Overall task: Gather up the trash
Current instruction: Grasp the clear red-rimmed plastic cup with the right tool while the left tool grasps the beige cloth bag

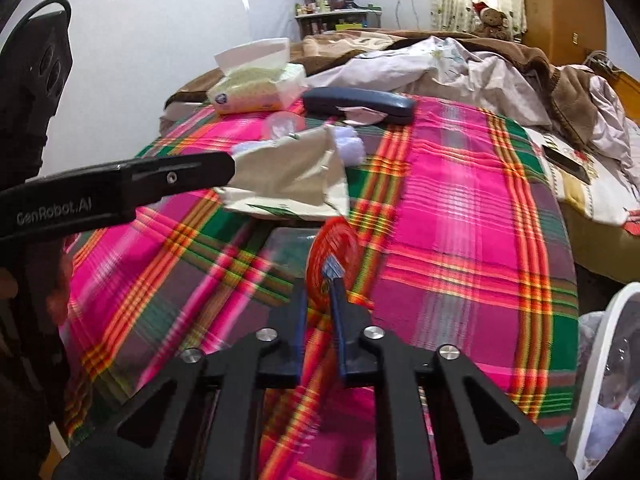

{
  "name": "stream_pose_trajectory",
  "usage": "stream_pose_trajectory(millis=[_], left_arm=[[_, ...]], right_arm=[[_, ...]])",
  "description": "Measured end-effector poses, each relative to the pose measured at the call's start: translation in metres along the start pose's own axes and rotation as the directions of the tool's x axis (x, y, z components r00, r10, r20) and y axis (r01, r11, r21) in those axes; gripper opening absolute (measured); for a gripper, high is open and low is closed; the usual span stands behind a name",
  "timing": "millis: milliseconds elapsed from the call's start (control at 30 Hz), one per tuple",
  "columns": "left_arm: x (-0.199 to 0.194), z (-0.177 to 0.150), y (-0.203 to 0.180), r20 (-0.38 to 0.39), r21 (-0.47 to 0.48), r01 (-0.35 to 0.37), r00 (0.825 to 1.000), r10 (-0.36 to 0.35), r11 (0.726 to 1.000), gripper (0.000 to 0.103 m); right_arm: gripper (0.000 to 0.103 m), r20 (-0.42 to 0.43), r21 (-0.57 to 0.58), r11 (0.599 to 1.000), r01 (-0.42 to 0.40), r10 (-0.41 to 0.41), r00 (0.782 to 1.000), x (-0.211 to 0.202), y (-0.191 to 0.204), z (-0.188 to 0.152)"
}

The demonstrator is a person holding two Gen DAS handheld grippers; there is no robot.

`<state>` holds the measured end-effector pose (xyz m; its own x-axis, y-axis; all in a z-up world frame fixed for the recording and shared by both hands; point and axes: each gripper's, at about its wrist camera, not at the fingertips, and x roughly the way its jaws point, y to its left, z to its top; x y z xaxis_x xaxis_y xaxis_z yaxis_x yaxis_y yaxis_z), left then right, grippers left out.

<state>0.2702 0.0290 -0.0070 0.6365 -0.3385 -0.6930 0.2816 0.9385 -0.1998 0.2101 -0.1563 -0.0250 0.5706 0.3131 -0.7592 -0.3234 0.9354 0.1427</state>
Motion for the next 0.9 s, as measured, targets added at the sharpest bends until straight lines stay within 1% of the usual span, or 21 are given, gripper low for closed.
stream_pose_trajectory(millis=[67,167,267,367,433,467,500,533,600,633,700,733,767,833,900], left_arm=[[0.007,0.004,-0.002,-0.003,0.004,0.0,1.0,0.0,1.0,0.069],[0.013,0.007,-0.005,-0.006,0.015,0.004,1.0,-0.004,1.0,0.069],[0.023,0.009,-0.006,-0.03,0.023,0.008,1.0,-0.007,1.0,0.069],[0.03,0.007,-0.01,-0.054,0.045,0.009,0.999,-0.007,0.999,0.069],[0.032,0.005,-0.011,-0.067,0.05,0.03,0.997,-0.026,0.998,0.064],[0.033,0.005,-0.012,-0.072,0.05,0.036,0.997,-0.033,0.998,0.056],[0.034,0.004,-0.012,-0.083,0.051,0.037,0.996,-0.032,0.998,0.045],[0.034,0.004,-0.012,-0.09,0.053,0.04,0.995,-0.035,0.998,0.04],[0.033,0.002,-0.012,-0.093,0.054,0.042,0.995,-0.037,0.998,0.029],[0.031,0.001,-0.012,-0.095,0.057,0.04,0.995,-0.035,0.998,0.028],[0.026,-0.002,-0.012,-0.088,0.055,0.049,0.995,-0.044,0.997,0.024],[0.024,-0.003,-0.012,-0.087,0.051,0.043,0.995,-0.039,0.998,0.023],[0.02,-0.005,-0.011,-0.083,0.044,0.031,0.996,-0.027,0.999,0.023],[0.014,-0.007,-0.009,-0.07,0.03,0.034,0.997,-0.032,0.999,0.023],[0.004,-0.011,-0.006,-0.05,0.025,0.012,0.999,-0.011,1.0,0.023]], right_arm=[[0.009,0.002,0.027,1.0,-0.001,0.001,1.0,-0.001,-0.006,-0.001],[0.008,0.012,0.037,0.999,-0.012,0.011,1.0,-0.003,-0.012,0.0],[0.009,0.013,0.061,0.998,-0.03,0.029,0.999,-0.005,-0.018,0.001],[0.009,0.018,0.075,0.997,-0.026,0.025,1.0,-0.007,-0.022,0.002],[0.009,0.011,0.083,0.996,-0.041,0.041,0.999,-0.007,-0.021,0.002],[0.009,0.005,0.084,0.996,-0.038,0.038,0.999,-0.006,-0.021,0.001],[0.009,-0.001,0.083,0.996,-0.032,0.032,0.999,-0.006,-0.02,0.001],[0.009,-0.001,0.08,0.996,-0.029,0.03,1.0,-0.007,-0.019,0.0],[0.013,0.001,0.094,0.995,-0.034,0.034,0.999,-0.009,-0.016,-0.002],[0.017,0.001,0.099,0.994,-0.041,0.041,0.999,-0.01,-0.015,-0.002],[0.04,0.007,0.11,0.993,-0.05,0.05,0.999,-0.011,-0.014,-0.003],[0.043,0.008,0.114,0.992,-0.058,0.057,0.998,-0.011,-0.012,-0.003],[0.044,0.007,0.114,0.991,-0.063,0.063,0.998,-0.011,-0.011,-0.004],[0.044,-0.006,0.116,0.992,-0.056,0.058,0.998,-0.007,-0.006,-0.003],[0.044,-0.013,0.12,0.991,-0.054,0.056,0.998,-0.004,-0.004,-0.004]])
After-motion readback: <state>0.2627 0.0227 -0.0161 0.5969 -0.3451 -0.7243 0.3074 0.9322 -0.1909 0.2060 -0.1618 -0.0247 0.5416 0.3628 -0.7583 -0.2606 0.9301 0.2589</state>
